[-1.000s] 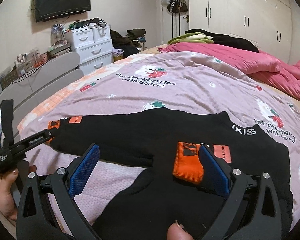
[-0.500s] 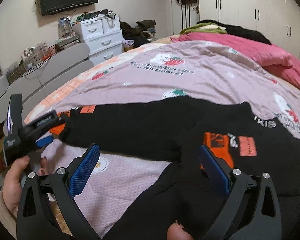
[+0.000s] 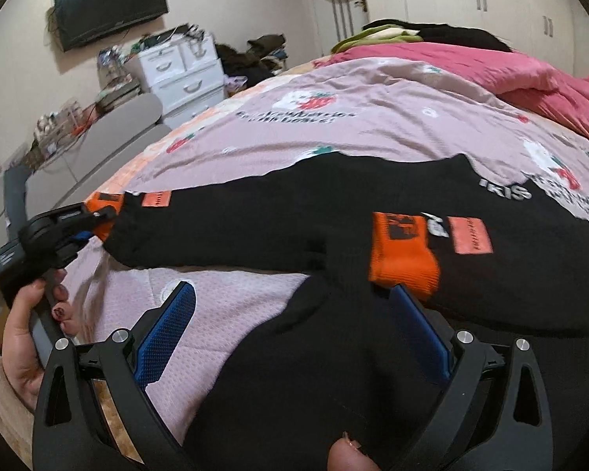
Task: Fold small clothes
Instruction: 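Grasp the second orange cuff with the left gripper and lift it, then carry the sleeve with the left gripper across the shirt body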
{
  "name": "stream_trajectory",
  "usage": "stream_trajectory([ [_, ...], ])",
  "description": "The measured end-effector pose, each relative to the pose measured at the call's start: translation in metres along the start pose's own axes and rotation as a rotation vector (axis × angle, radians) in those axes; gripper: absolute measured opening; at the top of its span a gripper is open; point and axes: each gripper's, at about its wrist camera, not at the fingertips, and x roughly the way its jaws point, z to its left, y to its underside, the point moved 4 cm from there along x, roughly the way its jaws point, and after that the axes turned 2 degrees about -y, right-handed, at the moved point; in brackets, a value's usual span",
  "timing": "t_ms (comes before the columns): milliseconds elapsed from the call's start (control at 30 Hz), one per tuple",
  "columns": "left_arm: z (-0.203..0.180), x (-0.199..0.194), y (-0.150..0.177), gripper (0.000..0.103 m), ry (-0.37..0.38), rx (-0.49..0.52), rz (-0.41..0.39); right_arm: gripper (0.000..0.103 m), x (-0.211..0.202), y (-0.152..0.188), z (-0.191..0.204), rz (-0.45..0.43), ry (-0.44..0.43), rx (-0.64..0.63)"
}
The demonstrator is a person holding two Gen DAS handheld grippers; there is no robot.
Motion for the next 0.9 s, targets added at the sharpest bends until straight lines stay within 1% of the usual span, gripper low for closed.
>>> stream_trajectory([
  [67, -0.009, -0.01, 0.0, 0.008, 0.042, 0.009, -0.014, 0.098, -0.009, 0.005, -0.015, -0.009, 0.013, 0.042],
  [200, -0.025, -0.027, -0.002, 0.008, 0.102, 0.024, -0.045, 0.098, -0.026, 0.01, -0.038, -0.033, 0.035, 0.11],
  [300, -0.036, -0.033, -0.001, 0.008, 0.121, 0.041, -0.057, 0.098, -0.04, 0.011, -0.053, -0.056, 0.063, 0.137],
  [400, -0.047, -0.034, 0.001, 0.008, 0.145, 0.053, -0.052, 0.098, -0.051, 0.014, -0.066, -0.071, 0.092, 0.155],
  [600, -0.069, -0.041, 0.005, 0.007, 0.184, 0.09, -0.06, 0.098, -0.065, 0.02, -0.09, -0.087, 0.122, 0.199],
  [900, -0.095, -0.048, 0.016, 0.007, 0.247, 0.141, -0.048, 0.098, -0.086, 0.024, -0.112, -0.115, 0.156, 0.244],
])
